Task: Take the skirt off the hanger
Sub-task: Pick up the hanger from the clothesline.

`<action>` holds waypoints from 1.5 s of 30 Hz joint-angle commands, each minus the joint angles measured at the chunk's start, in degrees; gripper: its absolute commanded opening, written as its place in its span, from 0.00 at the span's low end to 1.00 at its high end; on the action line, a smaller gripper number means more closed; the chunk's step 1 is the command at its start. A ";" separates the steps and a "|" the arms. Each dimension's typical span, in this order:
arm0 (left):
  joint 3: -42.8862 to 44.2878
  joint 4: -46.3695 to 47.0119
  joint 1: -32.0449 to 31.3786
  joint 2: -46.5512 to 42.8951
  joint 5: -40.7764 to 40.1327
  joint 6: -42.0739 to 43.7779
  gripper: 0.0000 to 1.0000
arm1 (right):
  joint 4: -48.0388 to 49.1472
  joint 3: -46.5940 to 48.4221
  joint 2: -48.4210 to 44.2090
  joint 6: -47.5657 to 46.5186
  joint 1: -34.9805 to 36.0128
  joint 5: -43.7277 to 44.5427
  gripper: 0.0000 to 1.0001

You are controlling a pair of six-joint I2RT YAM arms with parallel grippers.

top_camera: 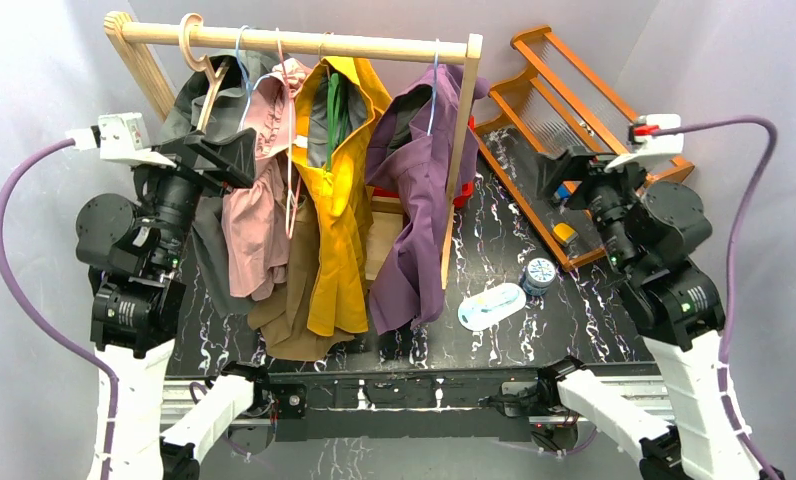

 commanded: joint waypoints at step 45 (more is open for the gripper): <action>24.71 -12.40 -43.98 26.55 5.30 1.75 0.98 | -13.04 -3.07 -1.87 17.83 -9.27 -31.74 0.98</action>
